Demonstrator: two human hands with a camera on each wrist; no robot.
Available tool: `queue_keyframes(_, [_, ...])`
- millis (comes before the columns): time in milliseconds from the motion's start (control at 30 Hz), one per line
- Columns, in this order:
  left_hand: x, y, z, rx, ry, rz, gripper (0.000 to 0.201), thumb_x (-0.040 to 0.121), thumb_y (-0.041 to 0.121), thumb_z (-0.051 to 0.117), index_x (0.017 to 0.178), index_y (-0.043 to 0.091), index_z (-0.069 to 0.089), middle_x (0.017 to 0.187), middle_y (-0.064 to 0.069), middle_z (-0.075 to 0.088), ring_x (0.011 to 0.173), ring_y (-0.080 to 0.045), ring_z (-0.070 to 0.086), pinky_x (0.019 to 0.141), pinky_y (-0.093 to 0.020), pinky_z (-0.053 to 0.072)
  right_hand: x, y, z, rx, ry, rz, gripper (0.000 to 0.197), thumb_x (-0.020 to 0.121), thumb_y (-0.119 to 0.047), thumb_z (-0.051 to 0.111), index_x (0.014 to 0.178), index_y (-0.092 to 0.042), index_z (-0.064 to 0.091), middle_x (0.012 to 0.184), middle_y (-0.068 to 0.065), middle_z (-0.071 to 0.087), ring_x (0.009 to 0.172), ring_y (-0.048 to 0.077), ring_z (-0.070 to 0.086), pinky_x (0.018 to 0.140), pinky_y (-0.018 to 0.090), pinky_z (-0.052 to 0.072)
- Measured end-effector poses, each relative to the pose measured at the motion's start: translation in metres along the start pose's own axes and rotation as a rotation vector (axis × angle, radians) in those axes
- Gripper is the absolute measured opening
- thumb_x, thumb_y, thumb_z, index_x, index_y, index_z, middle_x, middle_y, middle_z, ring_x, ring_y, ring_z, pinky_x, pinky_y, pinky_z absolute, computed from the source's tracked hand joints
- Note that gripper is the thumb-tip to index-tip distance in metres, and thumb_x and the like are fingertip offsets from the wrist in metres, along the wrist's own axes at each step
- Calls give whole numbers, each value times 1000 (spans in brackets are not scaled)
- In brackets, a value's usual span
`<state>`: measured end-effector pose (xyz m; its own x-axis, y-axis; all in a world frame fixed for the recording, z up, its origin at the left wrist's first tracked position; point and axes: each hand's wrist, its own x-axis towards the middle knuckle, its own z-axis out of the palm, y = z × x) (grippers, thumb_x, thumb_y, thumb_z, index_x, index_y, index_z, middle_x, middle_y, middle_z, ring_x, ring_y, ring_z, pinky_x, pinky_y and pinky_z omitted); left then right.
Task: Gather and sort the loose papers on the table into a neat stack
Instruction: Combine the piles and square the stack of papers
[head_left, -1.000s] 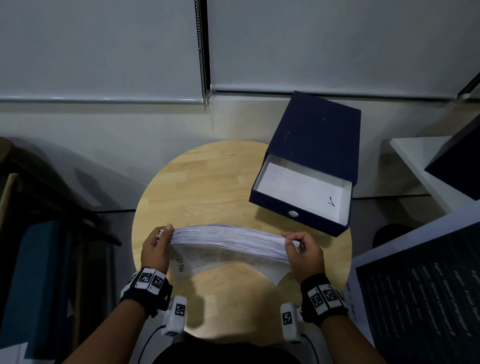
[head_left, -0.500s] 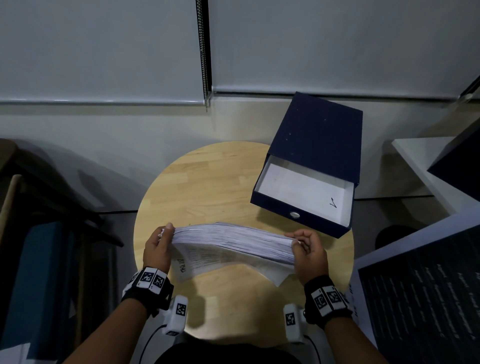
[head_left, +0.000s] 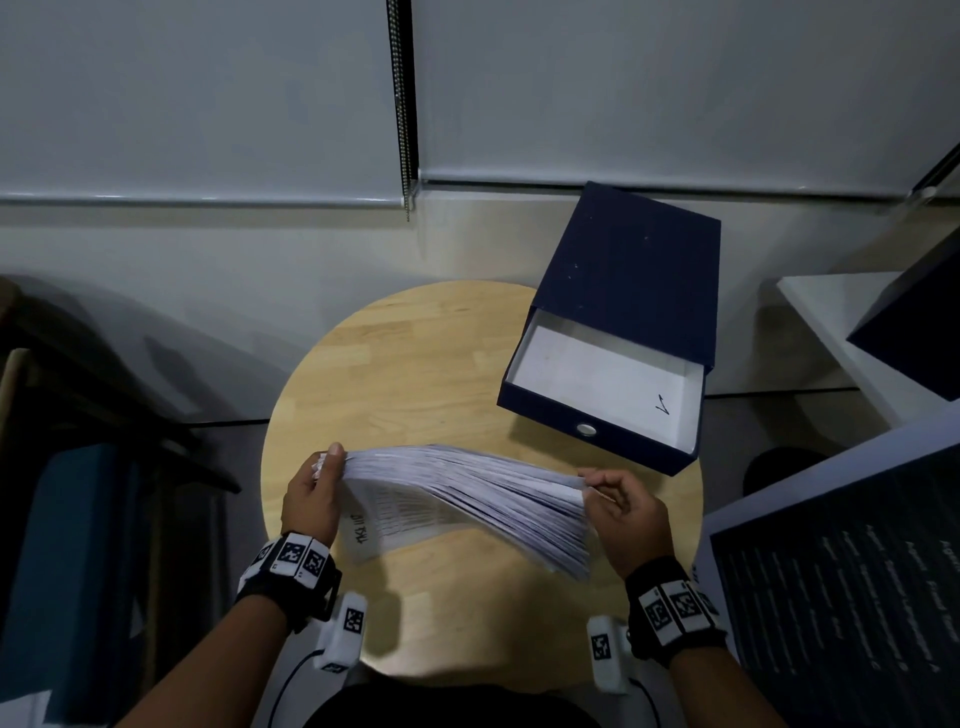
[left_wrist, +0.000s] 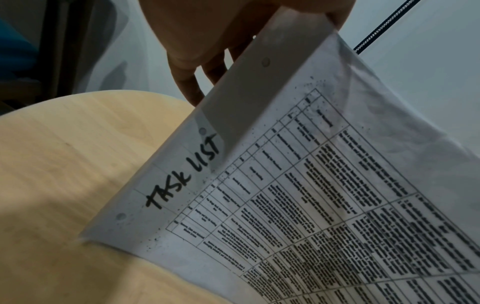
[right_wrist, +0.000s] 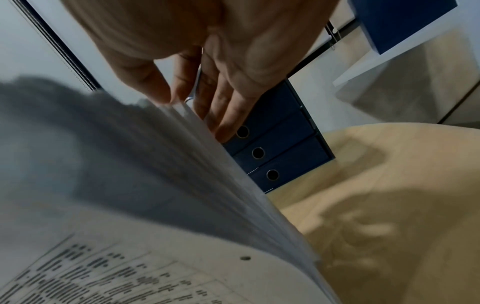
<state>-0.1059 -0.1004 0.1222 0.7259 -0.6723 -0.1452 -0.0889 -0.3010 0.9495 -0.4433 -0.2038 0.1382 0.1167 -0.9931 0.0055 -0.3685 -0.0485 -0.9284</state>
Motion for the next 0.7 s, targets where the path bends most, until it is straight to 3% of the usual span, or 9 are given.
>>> queue_keyframes(100, [1,1,3,24,21,-21,55,88,59,45,72,6,49,65,-2,47,66,-18,44,62,-32,33,-1,5,-4,-23,-33,-21,29,82,10,63,82,-19,63,106,-1,72,102,5,68,83,15,55])
queue_keyframes(200, [3,1,5,67,50,-60,57,90,63,42,68,11,47,65,-2,50,65,-21,46,62,-33,35,-1,7,-4,-77,-31,-33,25,83,4,67,79,-20,64,102,-10,71,100,8,68,80,9,52])
queue_keyframes(300, [5,10,7,137,84,-55,51,91,61,41,62,20,49,64,-2,51,66,-25,46,63,-34,34,-2,-2,-1,-51,-6,-18,19,89,-5,61,95,-23,65,103,-14,70,98,7,68,83,19,55])
queue_keyframes(367, [6,18,10,219,116,-64,50,94,55,42,74,13,59,70,-5,54,72,-28,48,65,-34,35,-3,-18,3,-114,-27,-59,17,88,-20,58,102,-27,64,103,-15,70,92,4,67,81,27,56])
queue_keyframes(400, [7,22,11,247,138,-59,55,94,56,41,78,6,61,68,-6,53,71,-28,47,64,-35,34,-4,-30,6,-179,-54,-103,19,85,-26,55,102,-26,64,104,-15,69,91,4,66,81,30,57])
queue_keyframes(467, [8,29,14,274,162,-29,66,88,58,38,69,-3,53,57,-7,46,63,-28,42,56,-37,29,-6,-57,18,-346,-91,-336,22,84,-28,54,100,-20,65,107,-8,68,98,8,64,89,37,55])
queue_keyframes(533, [9,39,18,287,158,6,62,90,56,40,56,3,36,50,-7,36,57,-26,34,50,-35,25,-7,-84,36,-400,-120,-589,21,82,-21,62,101,-13,66,107,-1,68,104,13,61,95,40,52])
queue_keyframes(600, [8,55,23,321,115,72,61,91,56,42,52,11,30,47,-6,34,56,-26,35,51,-37,22,-9,-110,55,-404,-221,-639,39,81,-29,68,116,-12,61,121,2,63,117,18,57,102,41,47])
queue_keyframes(700, [6,82,30,428,31,400,70,83,71,31,50,10,40,44,-13,48,47,-26,41,51,-31,24,-8,-138,83,-675,-462,-547,85,78,-56,63,147,-21,29,156,0,33,148,21,23,122,42,18])
